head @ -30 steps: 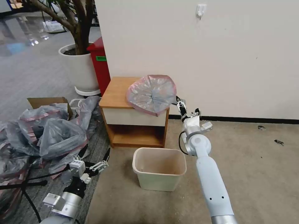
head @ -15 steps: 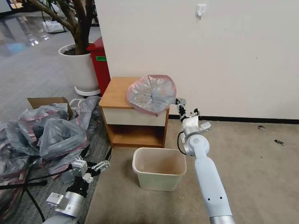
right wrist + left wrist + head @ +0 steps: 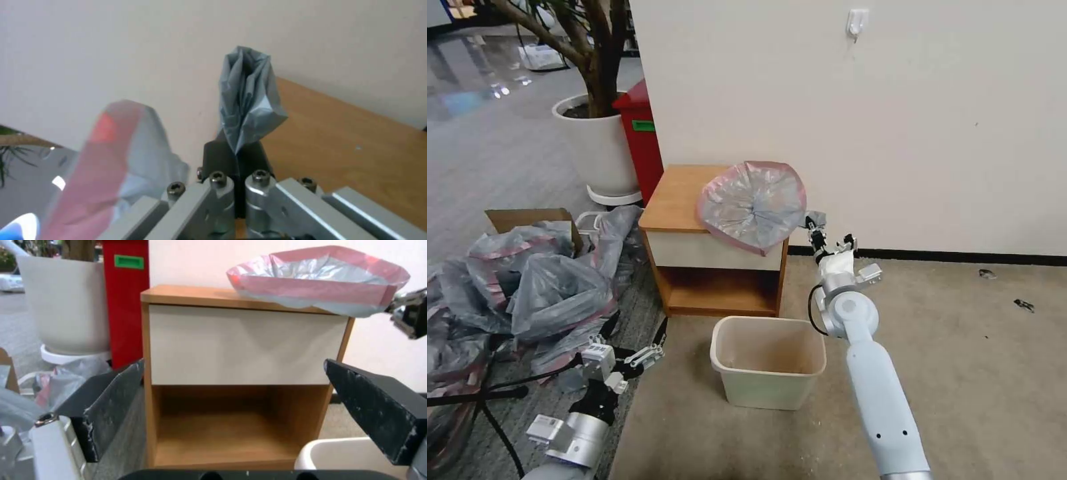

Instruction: Pick up the garbage bag from the table and place it over the trash can.

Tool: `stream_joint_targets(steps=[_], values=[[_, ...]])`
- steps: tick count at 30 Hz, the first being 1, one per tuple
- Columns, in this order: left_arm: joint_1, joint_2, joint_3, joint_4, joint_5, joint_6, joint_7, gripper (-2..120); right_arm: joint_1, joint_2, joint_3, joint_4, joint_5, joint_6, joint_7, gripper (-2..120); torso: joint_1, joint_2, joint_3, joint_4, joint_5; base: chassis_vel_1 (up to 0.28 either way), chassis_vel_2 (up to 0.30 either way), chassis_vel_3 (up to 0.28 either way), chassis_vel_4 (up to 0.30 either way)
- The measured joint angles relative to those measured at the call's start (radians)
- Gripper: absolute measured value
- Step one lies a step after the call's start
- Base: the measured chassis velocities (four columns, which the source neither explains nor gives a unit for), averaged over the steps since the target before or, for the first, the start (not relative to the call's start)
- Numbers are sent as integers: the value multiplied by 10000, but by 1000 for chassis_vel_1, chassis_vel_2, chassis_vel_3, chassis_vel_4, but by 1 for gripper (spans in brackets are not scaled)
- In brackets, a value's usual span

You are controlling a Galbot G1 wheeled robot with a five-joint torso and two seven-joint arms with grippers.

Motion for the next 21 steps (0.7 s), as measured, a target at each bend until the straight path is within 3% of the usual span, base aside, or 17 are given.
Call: stream_joint_targets(steps=[7, 15, 21], values=[[50, -44, 1, -131, 1, -16, 1, 100, -1278, -660, -1055, 2064, -246, -62, 1255, 0, 0, 0, -1, -1, -1, 0, 0, 0, 0], [116, -72, 0, -277, -5, -19, 0, 100, -3092, -1420, -2415, 4148, -931, -559, 3814, 0, 0, 1, -1, -1, -1, 0, 0, 0, 0], [172, -153, -4, -289, -12, -49, 0, 100, -4096, -1745, -2768, 4376, -1695, -796, 4252, 0, 0, 2, -2, -1, -1, 0, 0, 0, 0]])
